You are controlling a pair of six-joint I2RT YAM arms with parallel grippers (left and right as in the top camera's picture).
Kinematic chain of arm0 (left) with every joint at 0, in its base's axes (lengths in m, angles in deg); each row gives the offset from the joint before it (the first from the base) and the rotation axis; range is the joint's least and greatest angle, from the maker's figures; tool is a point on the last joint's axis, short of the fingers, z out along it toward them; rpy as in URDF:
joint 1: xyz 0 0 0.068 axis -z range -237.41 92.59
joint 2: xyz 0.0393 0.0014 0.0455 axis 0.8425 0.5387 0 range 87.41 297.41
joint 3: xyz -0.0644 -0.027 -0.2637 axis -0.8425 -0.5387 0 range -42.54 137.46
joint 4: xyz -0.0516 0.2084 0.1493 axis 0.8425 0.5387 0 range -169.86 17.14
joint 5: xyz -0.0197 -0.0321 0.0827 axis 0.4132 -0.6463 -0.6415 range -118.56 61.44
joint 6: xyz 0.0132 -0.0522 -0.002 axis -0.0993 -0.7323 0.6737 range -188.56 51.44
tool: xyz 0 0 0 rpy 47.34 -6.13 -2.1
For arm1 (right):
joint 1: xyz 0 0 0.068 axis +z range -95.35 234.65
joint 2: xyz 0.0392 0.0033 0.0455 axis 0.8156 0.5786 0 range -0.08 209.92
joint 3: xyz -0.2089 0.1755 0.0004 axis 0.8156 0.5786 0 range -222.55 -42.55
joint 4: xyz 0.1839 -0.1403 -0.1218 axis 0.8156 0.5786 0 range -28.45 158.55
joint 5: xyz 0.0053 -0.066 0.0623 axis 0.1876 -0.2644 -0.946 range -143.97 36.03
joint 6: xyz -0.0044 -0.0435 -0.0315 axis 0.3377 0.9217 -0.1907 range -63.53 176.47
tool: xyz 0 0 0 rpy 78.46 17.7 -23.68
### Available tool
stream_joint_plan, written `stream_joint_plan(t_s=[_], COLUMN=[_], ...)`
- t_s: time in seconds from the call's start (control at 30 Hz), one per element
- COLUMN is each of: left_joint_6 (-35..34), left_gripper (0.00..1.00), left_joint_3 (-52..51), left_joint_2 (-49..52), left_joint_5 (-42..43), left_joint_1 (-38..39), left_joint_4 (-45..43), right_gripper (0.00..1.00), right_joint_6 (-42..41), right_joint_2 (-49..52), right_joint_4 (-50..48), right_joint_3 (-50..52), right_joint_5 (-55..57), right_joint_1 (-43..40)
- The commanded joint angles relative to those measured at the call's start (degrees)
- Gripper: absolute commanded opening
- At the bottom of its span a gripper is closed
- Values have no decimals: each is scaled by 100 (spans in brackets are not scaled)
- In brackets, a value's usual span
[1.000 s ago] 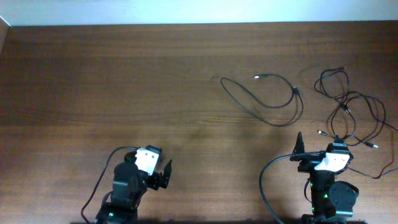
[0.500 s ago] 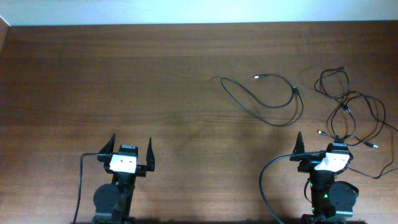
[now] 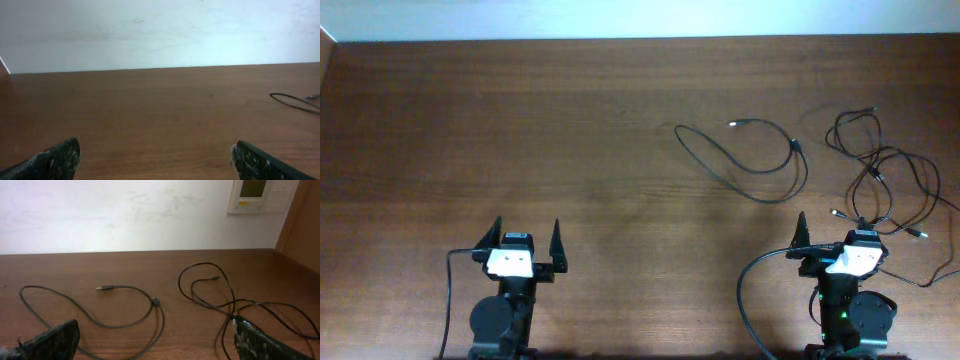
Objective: Untangle cables
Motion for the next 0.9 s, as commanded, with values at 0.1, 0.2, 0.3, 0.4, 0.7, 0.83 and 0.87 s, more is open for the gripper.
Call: stream_joint_plan(t_s=[0.1,0.2,0.3,0.4,0.7,0.83,0.87], left_joint_6=[-280,-280,-282,-275,-275,-275,-275], left_gripper=[99,99,99,99,99,99,99], left_joint_3=[-46,-44,-44,-44,-44,-44,-44], left_joint_2=[57,216,184,42,-52,-50,-50], left_joint_5=[-144,-44,11,7,7,7,9], left_joint_1=[-35,-35,-31,-35,-35,-35,-35], left_joint_4=[-33,-31,-28,-22,-26,-26,-26], right_gripper=[98,98,99,98,98,98,98], right_joint_6=[-61,-61,-61,-61,-61,-61,-61], right_joint_2=[-37,-37,-37,-37,-37,-37,-37], right_joint_4=[33,35,35,35,35,35,35], right_joint_3=[28,28,28,28,28,28,28], right_joint_5=[111,111,111,111,111,111,111], right_joint_1=[52,52,52,52,52,52,52])
